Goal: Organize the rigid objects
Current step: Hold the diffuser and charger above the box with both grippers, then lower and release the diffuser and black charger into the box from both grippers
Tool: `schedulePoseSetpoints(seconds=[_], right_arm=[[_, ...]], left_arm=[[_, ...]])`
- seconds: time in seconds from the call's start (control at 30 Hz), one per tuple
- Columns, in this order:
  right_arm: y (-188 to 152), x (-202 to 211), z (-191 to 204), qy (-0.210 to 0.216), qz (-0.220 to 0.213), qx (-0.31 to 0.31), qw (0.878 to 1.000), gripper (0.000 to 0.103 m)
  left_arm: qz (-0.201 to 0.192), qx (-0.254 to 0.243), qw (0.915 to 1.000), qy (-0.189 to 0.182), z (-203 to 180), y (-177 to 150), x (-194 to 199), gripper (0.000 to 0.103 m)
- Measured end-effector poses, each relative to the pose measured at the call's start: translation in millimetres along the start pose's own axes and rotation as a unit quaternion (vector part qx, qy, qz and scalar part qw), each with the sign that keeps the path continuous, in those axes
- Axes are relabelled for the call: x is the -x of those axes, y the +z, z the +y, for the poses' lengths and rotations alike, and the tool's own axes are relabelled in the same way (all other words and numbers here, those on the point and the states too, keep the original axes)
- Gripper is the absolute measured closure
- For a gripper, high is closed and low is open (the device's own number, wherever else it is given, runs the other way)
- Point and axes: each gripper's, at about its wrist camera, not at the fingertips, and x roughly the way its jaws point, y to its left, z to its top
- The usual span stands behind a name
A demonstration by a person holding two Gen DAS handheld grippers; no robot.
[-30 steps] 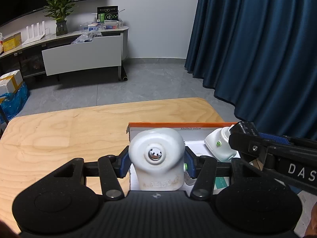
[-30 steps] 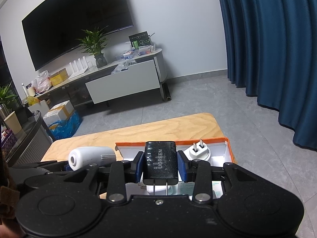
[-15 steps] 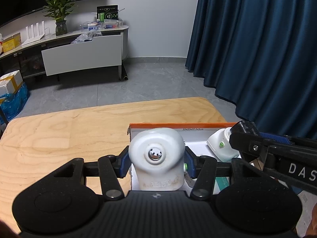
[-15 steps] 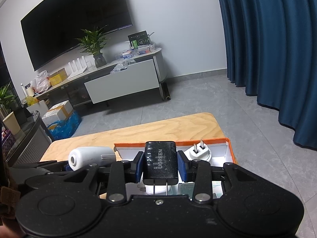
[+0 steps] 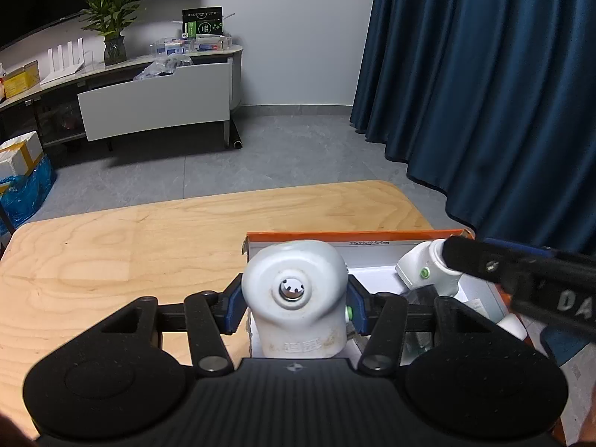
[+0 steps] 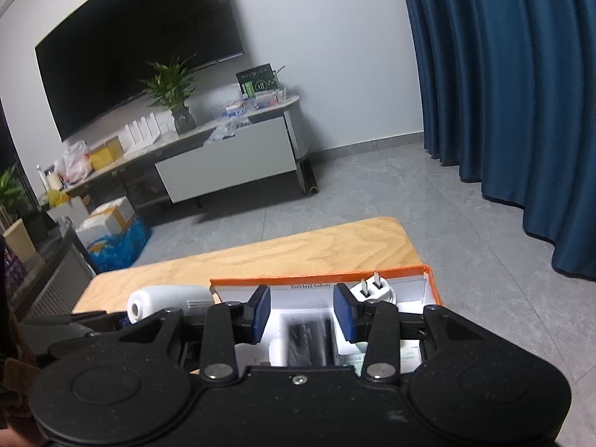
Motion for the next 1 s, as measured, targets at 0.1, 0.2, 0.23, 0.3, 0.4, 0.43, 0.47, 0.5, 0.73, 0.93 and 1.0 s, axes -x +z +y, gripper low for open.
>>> schedulePoseSetpoints(seconds=[0.1,0.2,0.23,0.3,0.4,0.43,0.47,0.5,0.73,0.93,1.0], right_arm=[[0.9,5.9,-2.4,-0.002,-0.010,-0.002,1.000,0.054],[1.0,14.9,-4.2,-0.006,-0.023,0.001,1.000,0.054],[0.8,17.5,-4.8,-0.008,-0.026,0.001,1.000,0.054],[0.4,22.2,-9.2,-0.008,-0.031,-0.004,0.999,0.054],[-0.5,27.4,-12.7,-0.011,-0.035,-0.009,0.999,0.053],[-1.1,29.2,-13.6,-0.011,-0.036,-0.010,0.999,0.053],[-1.5,30.7,-14.5,-0.011,-0.037,-0.010,0.999,0.053],[-1.4,31.7,-14.6,-0.011,-0.037,-0.010,0.999,0.053],[-2.9,40.3,-13.8,-0.004,-0.039,-0.009,0.999,0.053],[-10.1,56.9,-9.0,-0.001,-0.037,0.001,0.999,0.047],[-14.4,63.5,-7.4,0.000,-0.037,0.001,0.999,0.044]], left_arm=[[0.003,-0.001,1.0000,0.001,1.4,0.2,-3.2,0.049],[0.006,0.000,1.0000,-0.001,2.4,1.3,-7.2,0.049],[0.008,-0.001,1.0000,-0.002,1.8,2.0,-8.4,0.049],[0.009,0.000,0.9999,-0.008,0.6,4.0,-10.6,0.049],[0.006,-0.001,0.9995,-0.029,-3.8,7.7,-13.1,0.048],[0.006,-0.001,0.9992,-0.039,-4.7,9.8,-14.4,0.048],[0.006,-0.003,0.9990,-0.043,-5.9,11.3,-15.3,0.048],[0.005,-0.007,0.9989,-0.046,-7.2,12.6,-15.0,0.044],[-0.002,-0.009,0.9992,-0.039,-5.3,8.6,0.4,0.036],[-0.005,-0.002,0.9999,-0.015,5.7,0.9,23.4,0.028],[-0.007,0.006,1.0000,-0.002,13.4,-3.5,32.2,0.026]])
